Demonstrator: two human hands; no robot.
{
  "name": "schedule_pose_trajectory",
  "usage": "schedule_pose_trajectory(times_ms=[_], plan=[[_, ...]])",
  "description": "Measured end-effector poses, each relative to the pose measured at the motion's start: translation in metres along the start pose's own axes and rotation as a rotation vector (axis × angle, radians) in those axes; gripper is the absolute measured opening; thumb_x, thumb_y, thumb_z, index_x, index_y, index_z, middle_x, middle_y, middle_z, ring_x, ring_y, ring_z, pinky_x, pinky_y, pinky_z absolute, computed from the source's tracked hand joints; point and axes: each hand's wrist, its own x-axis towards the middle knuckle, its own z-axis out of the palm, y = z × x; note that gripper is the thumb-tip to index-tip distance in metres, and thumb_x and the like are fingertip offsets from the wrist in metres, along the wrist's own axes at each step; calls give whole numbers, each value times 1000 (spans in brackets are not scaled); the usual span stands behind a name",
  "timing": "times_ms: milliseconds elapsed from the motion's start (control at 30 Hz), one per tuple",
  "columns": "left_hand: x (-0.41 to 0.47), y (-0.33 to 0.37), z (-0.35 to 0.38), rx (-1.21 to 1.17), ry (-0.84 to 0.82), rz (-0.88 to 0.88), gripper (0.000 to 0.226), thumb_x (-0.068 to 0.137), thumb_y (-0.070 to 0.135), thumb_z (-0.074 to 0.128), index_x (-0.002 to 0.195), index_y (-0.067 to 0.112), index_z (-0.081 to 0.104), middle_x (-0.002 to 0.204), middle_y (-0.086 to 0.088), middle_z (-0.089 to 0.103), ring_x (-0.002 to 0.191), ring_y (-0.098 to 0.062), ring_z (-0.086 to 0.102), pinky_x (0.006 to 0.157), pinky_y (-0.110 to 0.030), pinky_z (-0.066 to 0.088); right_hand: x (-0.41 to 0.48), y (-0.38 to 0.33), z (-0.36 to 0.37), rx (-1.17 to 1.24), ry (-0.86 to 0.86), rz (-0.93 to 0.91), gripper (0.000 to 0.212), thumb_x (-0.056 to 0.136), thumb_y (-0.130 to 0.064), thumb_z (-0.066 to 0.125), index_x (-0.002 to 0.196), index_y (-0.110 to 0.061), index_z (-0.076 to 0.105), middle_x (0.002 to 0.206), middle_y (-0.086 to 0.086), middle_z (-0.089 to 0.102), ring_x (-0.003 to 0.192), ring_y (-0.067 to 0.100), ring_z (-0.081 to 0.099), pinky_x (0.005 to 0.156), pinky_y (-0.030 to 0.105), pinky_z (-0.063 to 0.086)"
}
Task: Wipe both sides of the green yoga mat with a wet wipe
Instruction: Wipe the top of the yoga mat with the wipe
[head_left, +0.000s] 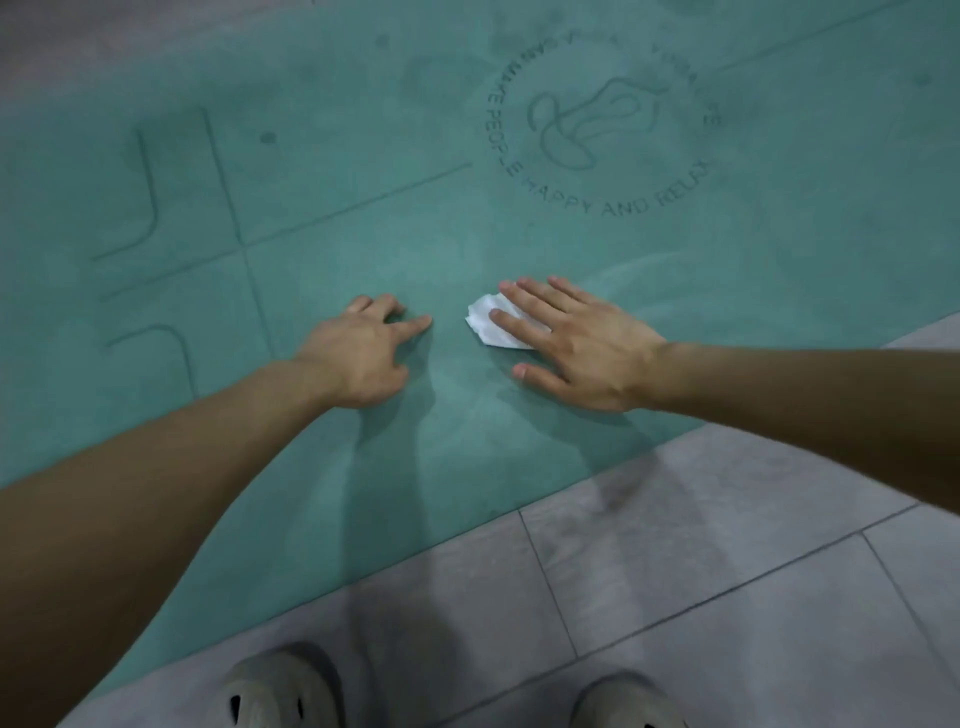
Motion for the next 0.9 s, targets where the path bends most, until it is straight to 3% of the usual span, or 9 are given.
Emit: schedule_pose_trajectory(times_ms=[67,167,333,567,633,700,767,800,900], plan=[[1,0,-2,-4,-23,-8,78,91,32,56,163,46,29,157,6,35,145,-21,30,115,-43,44,-1,4,-5,-31,-36,-69,75,107,-64,14,169,-22,9,176,10,2,163,25,2,133,44,5],[2,0,-3,5,-26,0,80,88,31,57,162,47,31,153,7,37,143,-20,33,113,-44,45,5,-10,4,45,-56,-6,78,106,-67,12,169,-22,3,176,7,-1,163,22,-4,132,43,6],[5,1,-8,-2,6,10,77,85,28,59,157,47,40,145,7,44,138,-20,40,110,-44,47,13,-56,37,253,68,195,75,108,-63,22,169,-19,14,177,7,1,163,21,-8,132,43,5],[8,8,-15,-2,31,-5,69,86,27,61,151,45,48,140,4,47,136,-23,44,105,-43,48,23,-39,34,330,129,400,80,106,-65,21,169,-17,13,176,10,4,163,23,-2,132,42,7],[5,7,-15,-1,25,-7,72,86,27,61,154,45,46,143,6,46,138,-22,42,107,-43,47,21,-67,38,326,124,287,84,106,-66,24,169,-14,9,176,9,4,163,21,-3,132,43,8],[1,5,-12,13,17,-8,77,86,28,61,158,46,40,148,8,43,140,-20,39,109,-42,47,9,-91,48,240,83,31,83,107,-65,28,169,-12,9,176,7,5,163,20,-1,132,41,7],[-2,4,-9,36,6,-7,81,86,29,61,160,48,34,152,9,39,143,-19,36,108,-43,47,8,-71,48,149,93,-96,80,108,-63,28,169,-13,10,176,7,9,163,20,3,133,40,5],[-2,4,-7,45,4,-8,83,86,28,61,161,48,31,154,9,37,144,-18,34,107,-43,47,14,-50,45,136,125,-19,79,108,-62,26,169,-14,10,176,7,11,163,20,6,133,39,4],[-3,5,-2,61,7,-17,88,85,27,60,164,46,25,157,7,33,147,-19,29,106,-42,48,22,22,33,200,124,538,84,105,-69,11,169,-14,6,176,10,4,163,24,1,132,40,-1]])
